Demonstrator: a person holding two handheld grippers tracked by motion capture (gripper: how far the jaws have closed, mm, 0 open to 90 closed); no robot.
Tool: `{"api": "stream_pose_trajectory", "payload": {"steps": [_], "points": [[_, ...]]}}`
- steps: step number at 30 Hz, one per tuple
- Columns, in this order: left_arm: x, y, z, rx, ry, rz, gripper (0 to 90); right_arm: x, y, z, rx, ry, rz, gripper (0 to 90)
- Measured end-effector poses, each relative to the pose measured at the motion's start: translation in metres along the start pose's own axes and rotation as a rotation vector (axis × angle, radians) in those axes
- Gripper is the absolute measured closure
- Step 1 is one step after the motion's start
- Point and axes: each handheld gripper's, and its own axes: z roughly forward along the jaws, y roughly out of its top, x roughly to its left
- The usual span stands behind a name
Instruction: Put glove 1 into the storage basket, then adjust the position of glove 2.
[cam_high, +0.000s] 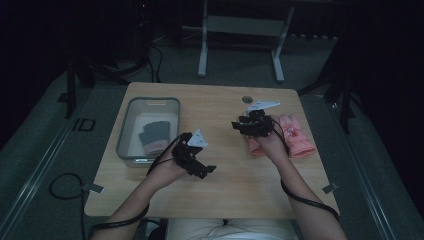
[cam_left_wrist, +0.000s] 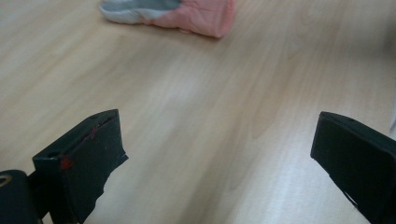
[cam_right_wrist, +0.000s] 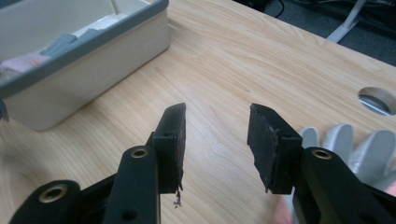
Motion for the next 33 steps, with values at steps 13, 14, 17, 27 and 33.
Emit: {"api": "stream_pose_trajectory", "payload": {"steps": [13,14,17,27,33], "points": [[-0.031,-0.038,0.034,0.015,0.052,0.039,2.2,-0.034,-0.024,-0.007,0.036,-0.068,-0.002,59.6],[-0.033,-0.043,0.038,0.026,0.037,0.029,2.2,-0.039,-0.028,-0.008,0.04,-0.08,0.004,59.6],[-0.037,-0.053,0.042,0.021,0.064,0.019,2.2,-0.045,-0.032,-0.01,0.041,-0.088,0.016,59.9],[-0.04,-0.066,0.037,-0.022,0.107,-0.033,2.3,-0.063,-0.036,0.0,0.074,-0.138,0.019,60.7],[-0.039,-0.071,0.033,-0.015,0.1,-0.055,2.3,-0.076,-0.039,0.023,0.142,-0.155,0.046,59.2]]}}
